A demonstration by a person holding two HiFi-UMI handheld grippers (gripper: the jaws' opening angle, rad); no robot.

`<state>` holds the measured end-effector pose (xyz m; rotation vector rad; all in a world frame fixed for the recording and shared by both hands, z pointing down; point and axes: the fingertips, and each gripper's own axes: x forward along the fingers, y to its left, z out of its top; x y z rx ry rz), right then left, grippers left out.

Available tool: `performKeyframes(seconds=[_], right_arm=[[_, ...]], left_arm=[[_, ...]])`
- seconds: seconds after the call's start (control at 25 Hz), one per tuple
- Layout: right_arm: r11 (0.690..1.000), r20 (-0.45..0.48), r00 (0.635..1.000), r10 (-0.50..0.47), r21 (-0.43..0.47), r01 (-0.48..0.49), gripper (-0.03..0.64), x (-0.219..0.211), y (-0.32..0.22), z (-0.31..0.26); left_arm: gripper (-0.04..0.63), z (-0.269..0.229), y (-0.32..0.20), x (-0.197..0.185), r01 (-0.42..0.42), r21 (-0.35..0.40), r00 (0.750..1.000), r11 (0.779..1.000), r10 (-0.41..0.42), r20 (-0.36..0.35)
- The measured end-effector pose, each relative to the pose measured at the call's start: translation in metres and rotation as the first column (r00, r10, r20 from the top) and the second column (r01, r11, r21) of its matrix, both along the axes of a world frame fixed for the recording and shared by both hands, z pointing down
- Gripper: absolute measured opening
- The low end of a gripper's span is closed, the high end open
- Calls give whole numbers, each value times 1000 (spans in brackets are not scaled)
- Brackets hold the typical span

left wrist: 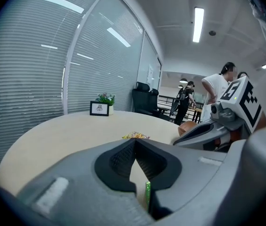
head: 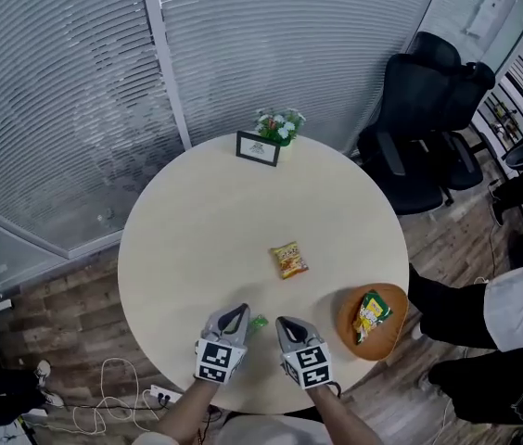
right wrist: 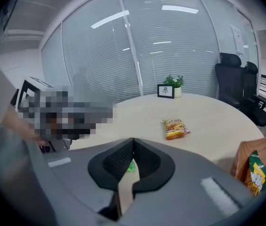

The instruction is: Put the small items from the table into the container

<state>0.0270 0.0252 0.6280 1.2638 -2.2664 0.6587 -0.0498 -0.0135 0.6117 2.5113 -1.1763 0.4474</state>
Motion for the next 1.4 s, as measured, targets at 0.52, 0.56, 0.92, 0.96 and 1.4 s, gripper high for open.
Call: performKeyframes(seconds=[0.52, 0.56, 0.92, 0.96, 1.4], right_arm=[[979, -101, 975, -198, -79, 190, 244, -79, 34, 53], [975, -115, 971, -210, -95, 200, 266, -84, 39, 61], [944, -206, 935, -288, -225, 241, 399, -97, 60, 113], [943, -214, 932, -293, -227, 245, 399, -98, 60, 116], [939, -269, 912, -311, -235, 251, 259, -92, 53, 116]], left_arm=[[-5, 16, 18, -64, 115, -39, 993, 993, -115, 8], [-4, 18, 20, -68, 119, -45, 993, 992, -119, 7], [-5, 25, 35, -86, 143, -79, 990, 987, -143, 12], [-5, 27, 37, -87, 143, -81, 990, 986, -143, 14], [-4, 26, 39, -87, 133, -73, 991, 988, -131, 30]])
